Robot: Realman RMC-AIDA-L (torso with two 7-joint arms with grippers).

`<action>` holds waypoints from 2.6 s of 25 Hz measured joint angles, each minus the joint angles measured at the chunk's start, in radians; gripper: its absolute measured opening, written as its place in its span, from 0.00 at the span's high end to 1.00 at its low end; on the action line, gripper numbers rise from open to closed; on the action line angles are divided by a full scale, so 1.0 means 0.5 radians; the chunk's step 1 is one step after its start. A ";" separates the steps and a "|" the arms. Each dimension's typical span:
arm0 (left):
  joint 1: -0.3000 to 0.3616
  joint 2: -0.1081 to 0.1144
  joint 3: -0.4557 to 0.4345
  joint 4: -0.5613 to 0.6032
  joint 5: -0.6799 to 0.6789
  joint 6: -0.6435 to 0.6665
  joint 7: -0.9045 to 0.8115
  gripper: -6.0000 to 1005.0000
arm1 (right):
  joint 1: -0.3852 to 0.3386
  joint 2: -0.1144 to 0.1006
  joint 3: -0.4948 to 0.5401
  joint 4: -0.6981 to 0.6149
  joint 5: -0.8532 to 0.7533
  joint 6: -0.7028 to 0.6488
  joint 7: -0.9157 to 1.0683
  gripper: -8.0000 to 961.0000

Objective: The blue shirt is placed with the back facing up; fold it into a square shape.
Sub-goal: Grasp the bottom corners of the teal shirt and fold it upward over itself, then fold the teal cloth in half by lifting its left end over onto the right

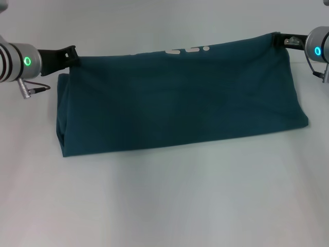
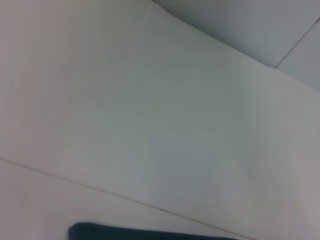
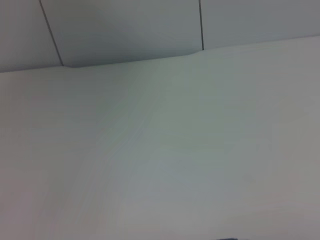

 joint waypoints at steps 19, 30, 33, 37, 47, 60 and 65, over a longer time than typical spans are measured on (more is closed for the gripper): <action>-0.012 -0.058 0.001 -0.072 -0.022 -0.259 -0.024 0.83 | 0.004 -0.100 0.008 0.025 -0.077 0.051 0.003 0.85; 0.268 -0.080 -0.001 0.236 -0.429 0.182 0.032 0.43 | -0.376 -0.208 0.219 -0.444 0.283 -1.102 0.137 0.35; 0.430 -0.069 -0.016 0.308 -0.732 0.454 0.074 0.36 | -0.617 -0.188 0.306 -0.554 0.593 -1.540 0.058 0.28; 0.608 -0.062 -0.257 0.265 -0.986 0.926 0.148 0.32 | -0.888 -0.211 0.531 -0.383 1.032 -2.055 -0.175 0.23; 0.892 -0.097 -0.622 0.136 -1.018 1.364 0.119 0.33 | -1.151 -0.234 0.780 -0.205 1.183 -2.436 -0.450 0.22; 0.879 -0.106 -0.581 -0.102 -0.876 1.014 -0.020 0.33 | -1.076 -0.223 0.773 -0.185 1.119 -2.358 -0.468 0.23; 0.870 -0.108 -0.553 -0.115 -0.838 0.931 -0.077 0.33 | -1.076 -0.230 0.784 -0.184 1.120 -2.318 -0.467 0.23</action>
